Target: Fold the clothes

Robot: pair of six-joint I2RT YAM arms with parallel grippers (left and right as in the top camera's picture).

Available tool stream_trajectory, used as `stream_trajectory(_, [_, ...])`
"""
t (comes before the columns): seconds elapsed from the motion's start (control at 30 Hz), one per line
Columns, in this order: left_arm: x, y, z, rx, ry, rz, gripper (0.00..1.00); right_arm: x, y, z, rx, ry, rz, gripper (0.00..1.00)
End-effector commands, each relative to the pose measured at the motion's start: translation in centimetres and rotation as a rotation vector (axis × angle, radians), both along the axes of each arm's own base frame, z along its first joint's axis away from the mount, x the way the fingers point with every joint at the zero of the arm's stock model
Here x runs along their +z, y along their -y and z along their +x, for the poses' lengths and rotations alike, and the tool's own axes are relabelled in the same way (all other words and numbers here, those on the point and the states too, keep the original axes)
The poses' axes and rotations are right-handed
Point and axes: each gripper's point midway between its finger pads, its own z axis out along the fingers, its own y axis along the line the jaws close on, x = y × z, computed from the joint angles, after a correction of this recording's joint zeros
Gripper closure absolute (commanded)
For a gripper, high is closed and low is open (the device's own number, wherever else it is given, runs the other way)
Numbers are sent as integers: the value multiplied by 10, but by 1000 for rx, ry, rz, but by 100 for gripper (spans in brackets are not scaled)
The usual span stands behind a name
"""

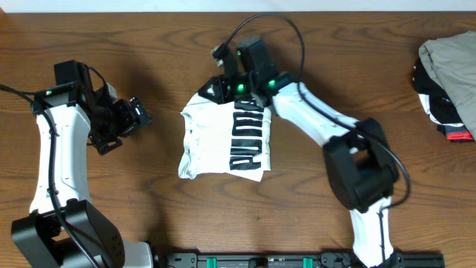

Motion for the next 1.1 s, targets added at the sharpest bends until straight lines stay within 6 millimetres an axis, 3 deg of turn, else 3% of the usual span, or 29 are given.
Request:
stream_trajectory(0.0, [4,0,3,6,10,-7,2,-34,-18,-16,50,-108,31,87])
stream_trajectory(0.23, [4,0,3,6,10,-7,2,-92,-19,-17,23,-218,6,87])
stream_trajectory(0.37, [4,0,3,6,10,-7,2,-106,-8,-13,-17,-247,-38,88])
stream_trajectory(0.43, [4,0,3,6,10,-7,2,-103,-3,-9,-30,-249,-40,89])
stream_trajectory(0.57, [4,0,3,6,10,-7,2,-76,6,-3,-32,-222,-29,89])
stream_trajectory(0.73, [4,0,3,6,10,-7,2,-12,26,1,-69,-89,-82,84])
stream_trajectory(0.87, [4,0,3,6,10,-7,2,32,47,-14,-77,-27,-144,79])
stream_trajectory(0.97, [4,0,3,6,10,-7,2,42,61,-39,-67,-94,-201,79])
stream_trajectory(1.07, [4,0,3,6,10,-7,2,27,69,-67,-25,-186,-279,83])
